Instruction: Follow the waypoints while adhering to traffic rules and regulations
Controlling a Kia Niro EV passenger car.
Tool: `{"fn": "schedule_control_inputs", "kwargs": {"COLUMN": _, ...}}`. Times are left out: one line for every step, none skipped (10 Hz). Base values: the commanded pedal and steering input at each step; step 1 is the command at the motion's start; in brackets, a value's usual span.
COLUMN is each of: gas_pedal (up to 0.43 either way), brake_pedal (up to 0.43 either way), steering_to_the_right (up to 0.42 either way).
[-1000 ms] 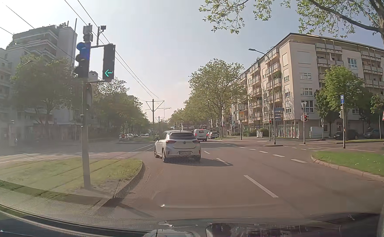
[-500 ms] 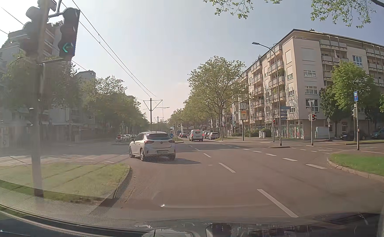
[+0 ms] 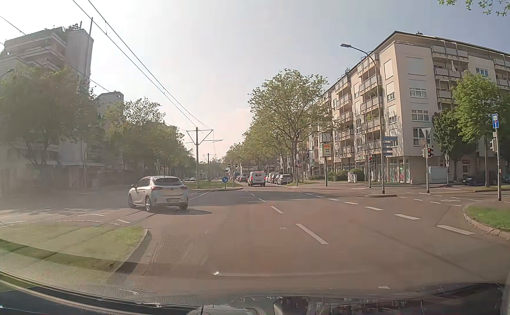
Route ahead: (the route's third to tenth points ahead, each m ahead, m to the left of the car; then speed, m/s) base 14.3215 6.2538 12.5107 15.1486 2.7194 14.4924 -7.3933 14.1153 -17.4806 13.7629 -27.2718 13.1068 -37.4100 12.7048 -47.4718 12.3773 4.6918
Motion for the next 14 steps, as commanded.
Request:
{"fn": "schedule_control_inputs", "kwargs": {"gas_pedal": 0.02, "brake_pedal": 0.0, "steering_to_the_right": -0.001}}
{"fn": "schedule_control_inputs", "kwargs": {"gas_pedal": 0.0, "brake_pedal": 0.0, "steering_to_the_right": -0.001}}
{"fn": "schedule_control_inputs", "kwargs": {"gas_pedal": 0.0, "brake_pedal": 0.0, "steering_to_the_right": -0.004}}
{"fn": "schedule_control_inputs", "kwargs": {"gas_pedal": 0.0, "brake_pedal": 0.0, "steering_to_the_right": -0.01}}
{"fn": "schedule_control_inputs", "kwargs": {"gas_pedal": 0.0, "brake_pedal": 0.0, "steering_to_the_right": -0.019}}
{"fn": "schedule_control_inputs", "kwargs": {"gas_pedal": 0.0, "brake_pedal": 0.0, "steering_to_the_right": -0.031}}
{"fn": "schedule_control_inputs", "kwargs": {"gas_pedal": 0.0, "brake_pedal": 0.0, "steering_to_the_right": -0.041}}
{"fn": "schedule_control_inputs", "kwargs": {"gas_pedal": 0.0, "brake_pedal": 0.0, "steering_to_the_right": -0.056}}
{"fn": "schedule_control_inputs", "kwargs": {"gas_pedal": 0.0, "brake_pedal": 0.0, "steering_to_the_right": -0.071}}
{"fn": "schedule_control_inputs", "kwargs": {"gas_pedal": 0.0, "brake_pedal": 0.0, "steering_to_the_right": -0.091}}
{"fn": "schedule_control_inputs", "kwargs": {"gas_pedal": 0.0, "brake_pedal": 0.0, "steering_to_the_right": -0.111}}
{"fn": "schedule_control_inputs", "kwargs": {"gas_pedal": 0.0, "brake_pedal": 0.0, "steering_to_the_right": -0.137}}
{"fn": "schedule_control_inputs", "kwargs": {"gas_pedal": 0.0, "brake_pedal": 0.0, "steering_to_the_right": -0.161}}
{"fn": "schedule_control_inputs", "kwargs": {"gas_pedal": 0.0, "brake_pedal": 0.0, "steering_to_the_right": -0.195}}
